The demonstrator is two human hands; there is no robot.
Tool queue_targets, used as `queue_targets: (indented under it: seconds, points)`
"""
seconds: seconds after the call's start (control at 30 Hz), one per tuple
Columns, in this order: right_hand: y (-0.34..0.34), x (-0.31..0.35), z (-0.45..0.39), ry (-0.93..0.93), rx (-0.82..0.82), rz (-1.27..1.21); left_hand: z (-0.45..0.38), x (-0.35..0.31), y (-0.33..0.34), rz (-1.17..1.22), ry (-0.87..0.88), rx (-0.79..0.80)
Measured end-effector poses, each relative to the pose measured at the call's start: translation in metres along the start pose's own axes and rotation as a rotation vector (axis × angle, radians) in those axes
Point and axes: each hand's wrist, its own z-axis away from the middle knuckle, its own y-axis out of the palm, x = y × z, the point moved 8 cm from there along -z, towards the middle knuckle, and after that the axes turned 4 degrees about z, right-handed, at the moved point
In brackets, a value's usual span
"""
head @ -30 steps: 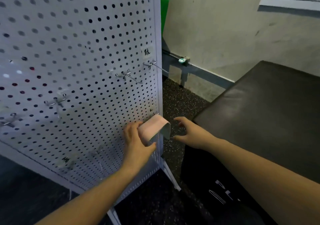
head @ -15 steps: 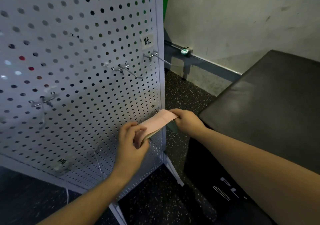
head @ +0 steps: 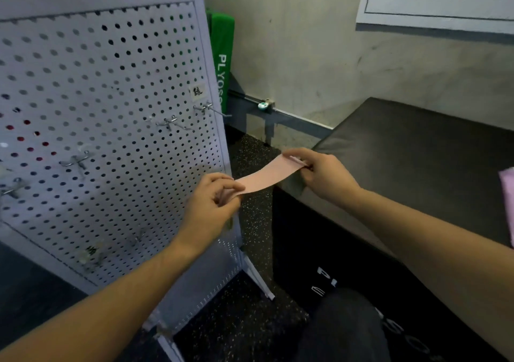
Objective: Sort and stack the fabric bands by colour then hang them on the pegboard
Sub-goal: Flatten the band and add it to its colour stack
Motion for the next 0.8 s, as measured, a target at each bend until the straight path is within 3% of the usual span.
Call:
queue_targets:
  seconds: [0.27, 0.47, 0.63, 0.8]
  points:
    - [-0.086, -0.114, 0.122, 0.193, -0.011, 0.086, -0.012, -0.069, 0.128, 0.0, 0.174, 0.294]
    - [-0.125, -0.191, 0.228, 0.263, -0.03, 0.359, -0.003, -0.091, 0.258, 0.029, 0.27, 0.562]
    - [-0.159, -0.236, 0.307, 0.264, -0.268, 0.595, 0.02, -0.106, 0.356, 0.031, 0.381, 0.787]
    - [-0.18, -0.272, 0.358, 0.349, -0.327, 0.735, 0.04, -0.124, 0.433, -0.097, 0.599, 0.898]
